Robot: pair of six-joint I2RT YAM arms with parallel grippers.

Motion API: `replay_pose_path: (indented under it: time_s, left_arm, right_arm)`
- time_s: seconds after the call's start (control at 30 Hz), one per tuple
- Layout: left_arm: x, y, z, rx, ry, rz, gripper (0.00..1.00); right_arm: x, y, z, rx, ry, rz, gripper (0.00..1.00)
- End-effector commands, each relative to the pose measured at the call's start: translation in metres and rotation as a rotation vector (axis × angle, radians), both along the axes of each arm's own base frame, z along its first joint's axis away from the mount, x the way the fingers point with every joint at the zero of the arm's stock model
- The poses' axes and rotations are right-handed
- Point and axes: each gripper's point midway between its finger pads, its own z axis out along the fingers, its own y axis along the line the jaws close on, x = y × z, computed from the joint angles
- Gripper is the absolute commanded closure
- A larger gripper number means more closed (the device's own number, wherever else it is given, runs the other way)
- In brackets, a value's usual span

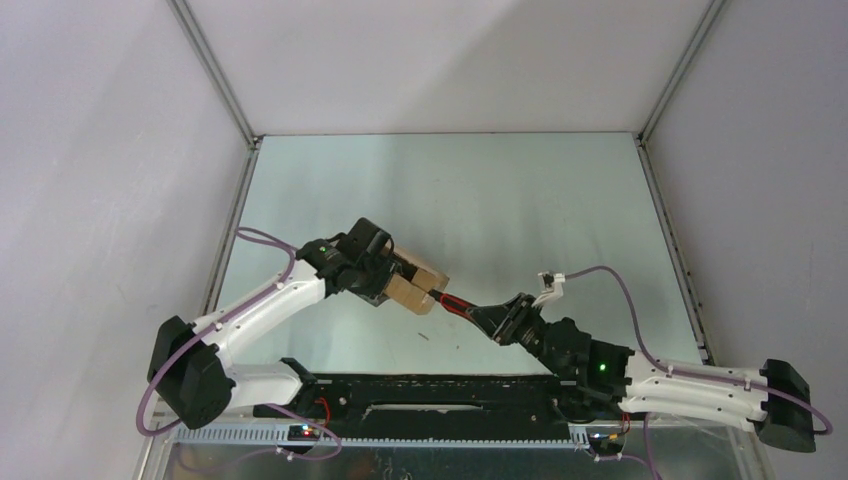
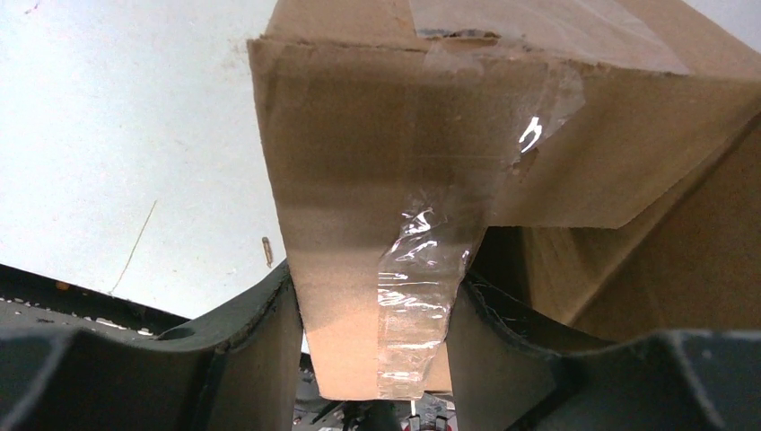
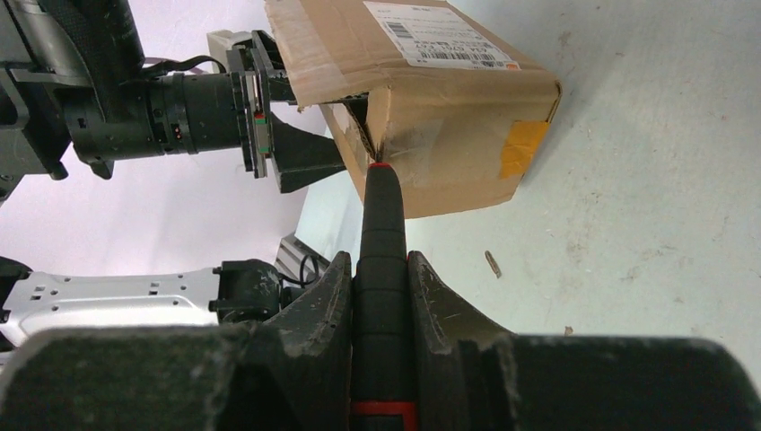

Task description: Unpack the express box

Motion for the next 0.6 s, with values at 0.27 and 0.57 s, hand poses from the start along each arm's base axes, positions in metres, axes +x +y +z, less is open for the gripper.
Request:
replay_pose_path:
  time_s: [0.27,0.57]
  left_arm:
    - [0.019,-0.047,0.045,-0.243,-0.132,0.021,1.0]
    - [0.024,-0.021,0.024,-0.197,-0.103,0.077,1.0]
  right_arm:
    - [-0.013,0.026,0.012,0.159,0.075,0.148,1.0]
    - [-0.016,0.008,0.002,0.173,0.066,0.129,1.0]
